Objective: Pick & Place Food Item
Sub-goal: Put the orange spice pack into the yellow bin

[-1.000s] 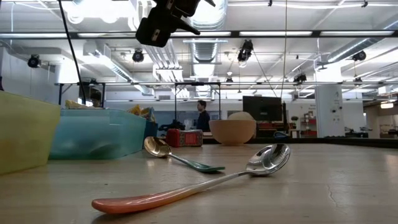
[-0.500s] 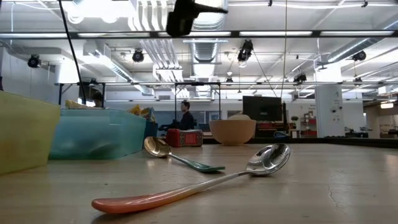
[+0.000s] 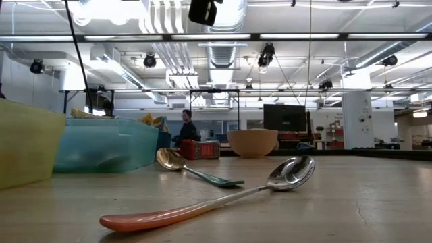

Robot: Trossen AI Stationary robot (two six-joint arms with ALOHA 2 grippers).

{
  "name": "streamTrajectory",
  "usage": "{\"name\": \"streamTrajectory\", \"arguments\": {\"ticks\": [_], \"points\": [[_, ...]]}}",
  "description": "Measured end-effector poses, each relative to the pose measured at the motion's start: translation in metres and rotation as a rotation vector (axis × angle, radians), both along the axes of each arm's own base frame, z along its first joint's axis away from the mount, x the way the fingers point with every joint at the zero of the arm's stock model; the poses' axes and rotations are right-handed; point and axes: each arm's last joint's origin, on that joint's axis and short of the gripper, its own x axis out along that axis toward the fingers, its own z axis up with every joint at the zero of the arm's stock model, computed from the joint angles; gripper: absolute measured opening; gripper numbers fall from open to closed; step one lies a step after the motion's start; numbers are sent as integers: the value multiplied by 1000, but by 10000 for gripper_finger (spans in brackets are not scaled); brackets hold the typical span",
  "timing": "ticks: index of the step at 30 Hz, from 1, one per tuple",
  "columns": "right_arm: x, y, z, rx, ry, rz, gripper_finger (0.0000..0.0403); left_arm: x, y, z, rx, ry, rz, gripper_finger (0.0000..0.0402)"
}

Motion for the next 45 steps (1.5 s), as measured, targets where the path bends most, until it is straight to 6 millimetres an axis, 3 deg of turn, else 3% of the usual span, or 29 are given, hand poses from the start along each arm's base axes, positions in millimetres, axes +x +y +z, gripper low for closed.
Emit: {"name": "streamTrajectory", "arguments": {"ticks": [13, 31, 36, 42, 45], "points": [[30, -15, 12, 17, -111, 23, 45, 6, -10, -7, 107, -19, -21, 219], [44, -28, 17, -6, -147, 39, 44, 14, -16, -10, 154, -103, -102, 214], [49, -29, 19, -13, -169, 59, 44, 15, -17, -12, 163, -94, -112, 166], [49, -29, 20, -15, -174, 62, 44, 15, -16, -12, 199, -99, -125, 30], [49, -29, 20, -14, -176, 62, 44, 15, -16, -12, 228, -106, -136, 8]]}}
